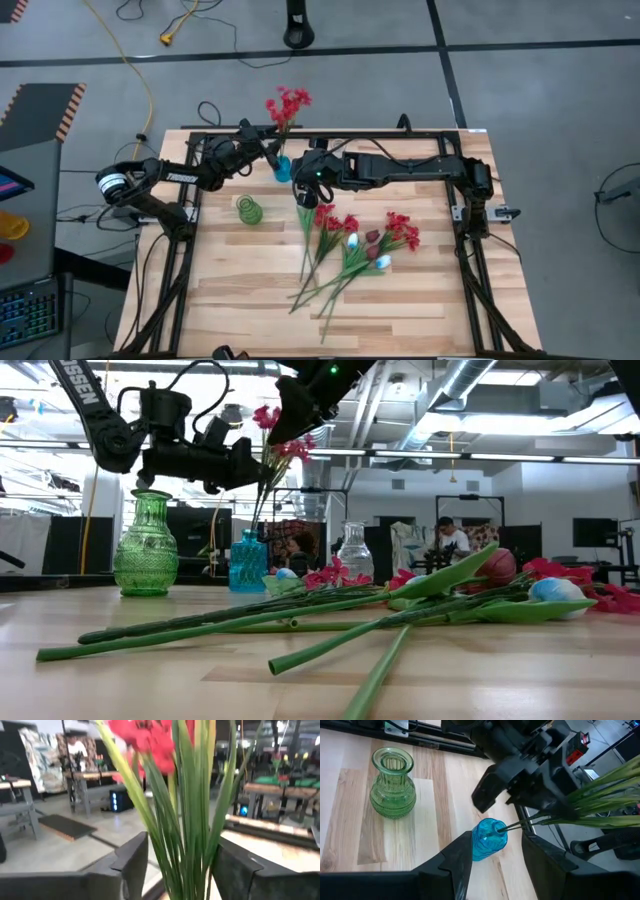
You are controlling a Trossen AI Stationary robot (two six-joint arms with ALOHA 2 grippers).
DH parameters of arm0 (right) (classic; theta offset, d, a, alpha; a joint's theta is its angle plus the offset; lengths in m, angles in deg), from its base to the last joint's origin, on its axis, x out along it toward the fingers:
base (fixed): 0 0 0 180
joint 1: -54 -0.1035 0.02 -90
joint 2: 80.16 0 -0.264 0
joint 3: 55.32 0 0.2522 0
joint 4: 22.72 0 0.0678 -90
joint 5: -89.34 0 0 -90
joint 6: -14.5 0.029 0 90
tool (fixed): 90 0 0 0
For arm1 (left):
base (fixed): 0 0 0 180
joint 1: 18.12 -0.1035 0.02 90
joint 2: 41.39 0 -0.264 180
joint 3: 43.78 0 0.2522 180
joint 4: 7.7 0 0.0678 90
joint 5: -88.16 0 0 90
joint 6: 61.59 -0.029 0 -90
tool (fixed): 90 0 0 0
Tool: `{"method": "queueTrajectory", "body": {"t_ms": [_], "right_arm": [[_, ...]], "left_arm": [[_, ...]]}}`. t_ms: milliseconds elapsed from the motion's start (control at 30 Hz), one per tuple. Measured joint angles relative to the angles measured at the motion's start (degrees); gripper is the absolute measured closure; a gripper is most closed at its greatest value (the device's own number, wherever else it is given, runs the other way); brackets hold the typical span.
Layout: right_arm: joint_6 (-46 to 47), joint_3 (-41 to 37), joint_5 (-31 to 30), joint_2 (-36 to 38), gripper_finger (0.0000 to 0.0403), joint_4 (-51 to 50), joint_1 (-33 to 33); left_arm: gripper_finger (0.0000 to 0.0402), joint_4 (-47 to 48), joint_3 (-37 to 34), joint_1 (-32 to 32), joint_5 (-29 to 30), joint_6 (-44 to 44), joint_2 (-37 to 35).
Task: Sort flowers into vase by color
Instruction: Put the middle red flowers into the blue vase, then put the left red flowers into the blue vase
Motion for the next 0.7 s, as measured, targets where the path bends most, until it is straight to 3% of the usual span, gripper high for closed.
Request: {"method": "queueTrajectory", "body": {"t_ms": [233, 700], "right_arm": [[0.07, -0.07, -0.02, 0.39, 0.0207, -1.53, -0.37], [3.55, -0.04, -0.04, 2.64, 0.0207, -11.02, -3.58]], "left_arm": [[0.0186, 11.10, 0.00, 0.00, 0.05, -5.01, -7.14], [0.0184, 33.52, 0.00, 1.17, -0.21, -5.17, -23.78]]}}
